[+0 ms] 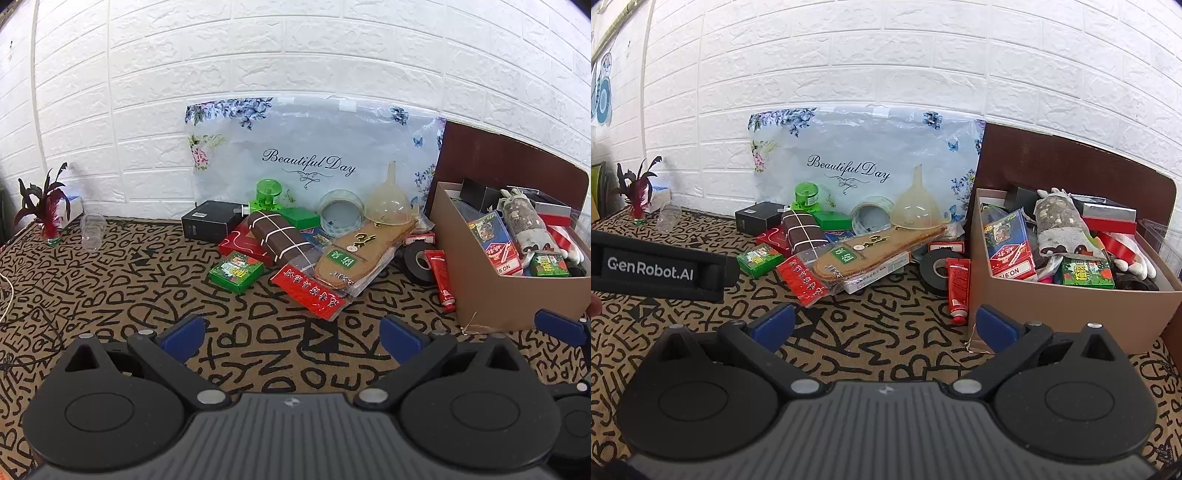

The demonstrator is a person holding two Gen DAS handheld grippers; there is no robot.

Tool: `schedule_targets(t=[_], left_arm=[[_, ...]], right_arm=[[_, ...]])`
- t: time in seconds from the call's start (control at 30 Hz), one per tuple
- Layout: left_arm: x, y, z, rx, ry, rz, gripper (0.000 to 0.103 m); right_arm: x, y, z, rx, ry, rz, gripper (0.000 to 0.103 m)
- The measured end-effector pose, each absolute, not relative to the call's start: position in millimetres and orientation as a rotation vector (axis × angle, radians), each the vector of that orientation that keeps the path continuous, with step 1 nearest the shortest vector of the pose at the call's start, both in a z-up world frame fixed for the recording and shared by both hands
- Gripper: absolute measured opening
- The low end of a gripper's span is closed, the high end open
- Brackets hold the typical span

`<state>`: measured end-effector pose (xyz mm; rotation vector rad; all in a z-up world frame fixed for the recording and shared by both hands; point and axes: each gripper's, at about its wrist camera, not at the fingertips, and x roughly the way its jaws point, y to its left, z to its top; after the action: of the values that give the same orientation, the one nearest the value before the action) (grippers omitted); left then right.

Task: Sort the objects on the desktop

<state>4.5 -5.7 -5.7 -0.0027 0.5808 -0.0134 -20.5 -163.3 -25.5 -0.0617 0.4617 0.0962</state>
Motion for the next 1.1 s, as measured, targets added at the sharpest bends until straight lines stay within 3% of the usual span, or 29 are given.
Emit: schedule_targets(t=[1.1], left_arm=[[58,-15,-19,0.014,0.654,-0.011,0.103]], right_arm=[[25,-158,-45,-0.066,0.550,0.129,0.101]])
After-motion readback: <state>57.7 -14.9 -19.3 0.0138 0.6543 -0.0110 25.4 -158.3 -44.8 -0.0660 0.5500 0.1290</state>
